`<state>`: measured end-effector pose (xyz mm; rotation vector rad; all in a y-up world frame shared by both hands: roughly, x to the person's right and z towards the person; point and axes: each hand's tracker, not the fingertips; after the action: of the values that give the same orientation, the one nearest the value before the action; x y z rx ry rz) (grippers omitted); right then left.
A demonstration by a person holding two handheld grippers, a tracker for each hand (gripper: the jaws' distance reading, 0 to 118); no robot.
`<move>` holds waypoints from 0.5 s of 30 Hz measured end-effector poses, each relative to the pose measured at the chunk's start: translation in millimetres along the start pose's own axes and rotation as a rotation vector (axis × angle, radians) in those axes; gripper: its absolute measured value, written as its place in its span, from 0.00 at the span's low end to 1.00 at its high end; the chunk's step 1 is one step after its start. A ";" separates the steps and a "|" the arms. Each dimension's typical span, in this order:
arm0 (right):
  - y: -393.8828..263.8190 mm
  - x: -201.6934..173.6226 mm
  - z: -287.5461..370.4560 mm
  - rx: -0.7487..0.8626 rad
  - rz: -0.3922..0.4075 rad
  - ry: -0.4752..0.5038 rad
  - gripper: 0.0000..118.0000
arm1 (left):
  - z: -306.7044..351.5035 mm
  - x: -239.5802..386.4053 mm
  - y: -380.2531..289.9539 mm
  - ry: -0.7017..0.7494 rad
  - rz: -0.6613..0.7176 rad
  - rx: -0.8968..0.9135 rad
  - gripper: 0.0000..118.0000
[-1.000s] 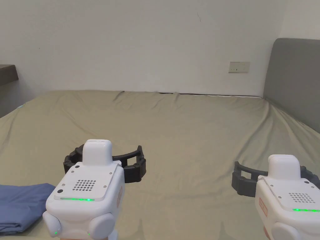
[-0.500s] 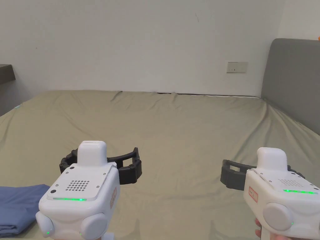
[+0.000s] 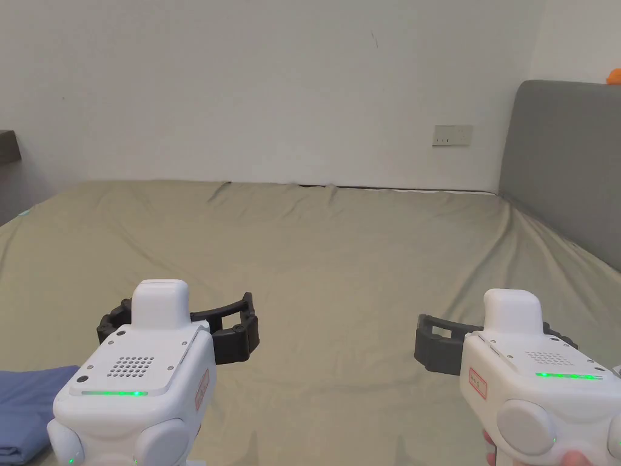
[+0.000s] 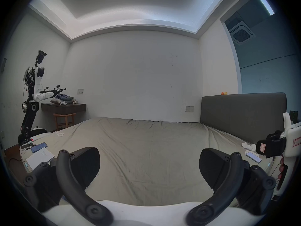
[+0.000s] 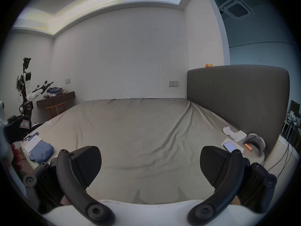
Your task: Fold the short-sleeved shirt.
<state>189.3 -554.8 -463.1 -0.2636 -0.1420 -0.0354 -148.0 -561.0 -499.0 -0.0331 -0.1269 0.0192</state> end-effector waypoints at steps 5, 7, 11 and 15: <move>14.6 1.8 12.6 0.004 -0.065 0.031 1.00 | -5.8 -1.8 -0.1 0.000 -0.001 -0.043 1.00; 20.7 2.3 17.4 -0.014 -0.069 0.045 1.00 | -6.9 -2.7 -1.9 0.002 0.002 -0.048 1.00; 17.2 2.5 23.0 0.014 -0.042 0.165 1.00 | -6.0 -3.2 -1.4 0.001 0.009 -0.042 1.00; 17.4 -2.9 23.4 -0.002 -0.040 0.154 1.00 | -4.1 -2.3 -0.3 -0.005 0.003 -0.031 1.00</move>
<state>184.2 -531.9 -445.6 -0.2593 0.0060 -0.0956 -149.7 -561.4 -503.4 -0.0646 -0.1320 0.0201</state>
